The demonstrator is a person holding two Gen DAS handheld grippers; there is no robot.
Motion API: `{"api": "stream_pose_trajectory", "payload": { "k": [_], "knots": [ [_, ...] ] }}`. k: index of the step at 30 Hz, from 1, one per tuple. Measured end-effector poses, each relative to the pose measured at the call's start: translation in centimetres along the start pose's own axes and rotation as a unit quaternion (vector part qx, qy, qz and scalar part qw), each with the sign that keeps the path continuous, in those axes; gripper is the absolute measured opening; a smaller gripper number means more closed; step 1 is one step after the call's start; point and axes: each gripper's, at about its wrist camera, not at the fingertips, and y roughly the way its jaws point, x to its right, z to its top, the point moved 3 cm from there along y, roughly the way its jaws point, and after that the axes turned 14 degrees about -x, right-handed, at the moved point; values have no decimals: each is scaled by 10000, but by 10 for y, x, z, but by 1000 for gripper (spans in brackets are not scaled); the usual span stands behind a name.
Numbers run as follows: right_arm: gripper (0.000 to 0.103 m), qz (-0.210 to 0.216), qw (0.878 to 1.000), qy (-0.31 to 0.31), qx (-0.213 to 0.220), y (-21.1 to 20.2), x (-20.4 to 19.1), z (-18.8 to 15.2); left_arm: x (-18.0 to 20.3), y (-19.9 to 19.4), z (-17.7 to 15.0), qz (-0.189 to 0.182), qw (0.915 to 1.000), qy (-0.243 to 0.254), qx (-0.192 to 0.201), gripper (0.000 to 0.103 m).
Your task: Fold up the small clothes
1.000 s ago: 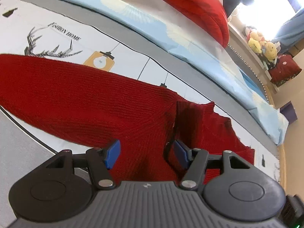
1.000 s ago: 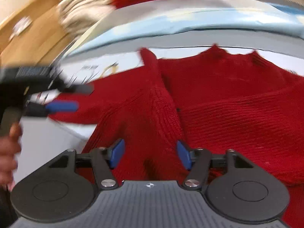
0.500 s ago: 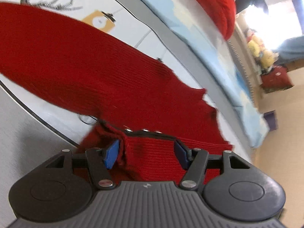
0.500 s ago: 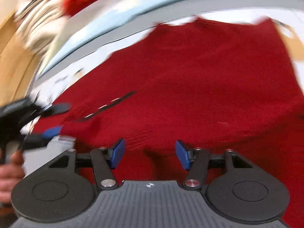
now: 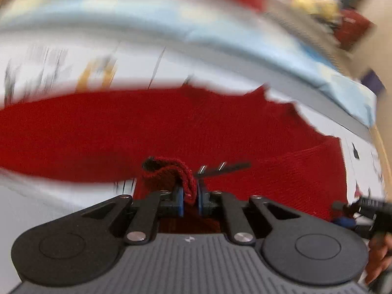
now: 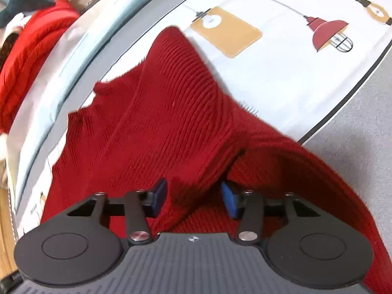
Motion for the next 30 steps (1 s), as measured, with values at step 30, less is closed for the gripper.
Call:
{"api": "stream_pose_trajectory", "payload": {
  "k": [30],
  "knots": [
    [32, 4, 9964, 618, 583, -13, 7, -2, 1, 46, -19, 241, 9955, 29, -921, 22]
  ]
}}
